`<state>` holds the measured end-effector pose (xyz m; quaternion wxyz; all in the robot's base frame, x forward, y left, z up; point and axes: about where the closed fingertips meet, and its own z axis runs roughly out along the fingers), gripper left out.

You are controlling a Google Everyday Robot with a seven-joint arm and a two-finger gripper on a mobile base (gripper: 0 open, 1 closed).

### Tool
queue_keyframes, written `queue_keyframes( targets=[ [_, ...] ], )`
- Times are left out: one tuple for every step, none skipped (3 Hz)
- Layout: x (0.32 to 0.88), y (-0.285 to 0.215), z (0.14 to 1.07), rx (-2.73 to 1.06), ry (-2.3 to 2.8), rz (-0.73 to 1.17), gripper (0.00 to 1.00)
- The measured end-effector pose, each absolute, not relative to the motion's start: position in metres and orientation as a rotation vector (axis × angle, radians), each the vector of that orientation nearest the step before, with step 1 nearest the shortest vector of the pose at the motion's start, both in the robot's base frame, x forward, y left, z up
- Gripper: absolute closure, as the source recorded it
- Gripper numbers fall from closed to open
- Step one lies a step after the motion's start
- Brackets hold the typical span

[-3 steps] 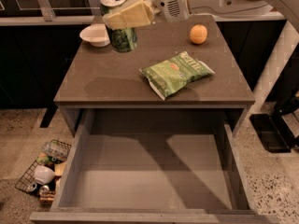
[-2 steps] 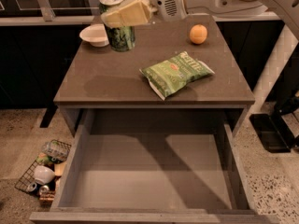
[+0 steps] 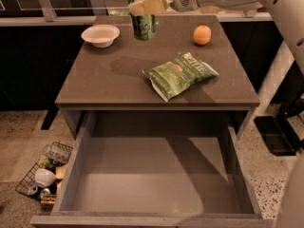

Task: Pick green can from top drawer and place on counter

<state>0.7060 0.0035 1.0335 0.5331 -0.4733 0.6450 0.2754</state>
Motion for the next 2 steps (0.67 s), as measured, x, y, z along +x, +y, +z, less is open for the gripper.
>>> queue_keyframes(
  targets=[
    [0.765, -0.031, 1.021, -1.052, 1.578, 0.594, 1.00],
    [0.799, -0.051, 1.007, -0.996, 1.589, 0.550, 1.00]
  ],
)
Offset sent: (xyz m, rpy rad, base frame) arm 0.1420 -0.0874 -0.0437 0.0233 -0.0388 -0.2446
